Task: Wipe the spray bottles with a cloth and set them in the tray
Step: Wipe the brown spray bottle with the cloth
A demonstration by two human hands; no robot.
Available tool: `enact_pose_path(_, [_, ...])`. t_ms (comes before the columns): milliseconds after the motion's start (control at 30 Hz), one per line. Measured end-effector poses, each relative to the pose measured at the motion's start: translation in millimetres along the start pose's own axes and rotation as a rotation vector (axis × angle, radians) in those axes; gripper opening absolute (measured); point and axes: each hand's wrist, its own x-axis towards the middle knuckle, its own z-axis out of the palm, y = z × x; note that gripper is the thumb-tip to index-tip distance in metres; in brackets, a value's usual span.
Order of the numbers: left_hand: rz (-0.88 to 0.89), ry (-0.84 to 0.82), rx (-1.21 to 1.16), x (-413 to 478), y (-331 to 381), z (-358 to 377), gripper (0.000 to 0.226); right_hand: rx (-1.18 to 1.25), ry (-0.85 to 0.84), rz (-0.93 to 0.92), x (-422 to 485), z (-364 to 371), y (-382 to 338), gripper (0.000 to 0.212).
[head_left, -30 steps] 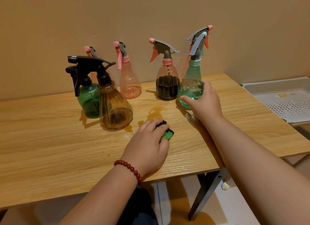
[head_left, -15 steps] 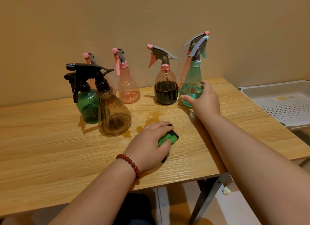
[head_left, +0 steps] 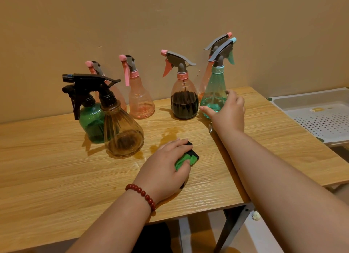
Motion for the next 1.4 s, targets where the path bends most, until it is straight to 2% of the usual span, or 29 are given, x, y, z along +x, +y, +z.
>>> enact_pose_path(200, [-0.002, 0.007, 0.001, -2, 1, 0, 0.044, -0.029, 0.009, 0.010, -1, 0, -1, 0.088])
enact_pose_path(367, [0.000, 0.017, -0.004, -5, 0, -1, 0.044, -0.116, 0.062, -0.030, -11, -8, -5, 0.105])
enact_pose_path(500, [-0.013, 0.028, -0.013, -7, -1, -3, 0.043, -0.040, 0.169, -0.184, -25, -17, -15, 0.090])
enact_pose_path(733, [-0.074, 0.100, -0.040, -16, -6, -12, 0.042, 0.061, -0.014, -0.298, -46, -3, -34, 0.072])
enact_pose_path(1033, [-0.082, 0.093, 0.034, -45, -42, -30, 0.044, 0.079, -0.160, -0.211, -38, 18, -52, 0.093])
enact_pose_path(1267, [-0.114, 0.173, -0.057, -46, -52, -28, 0.039, 0.019, -0.230, -0.175, -21, 34, -65, 0.106])
enact_pose_path(1400, [-0.116, 0.182, -0.052, -45, -54, -26, 0.039, 0.018, -0.182, -0.129, -19, 39, -67, 0.105])
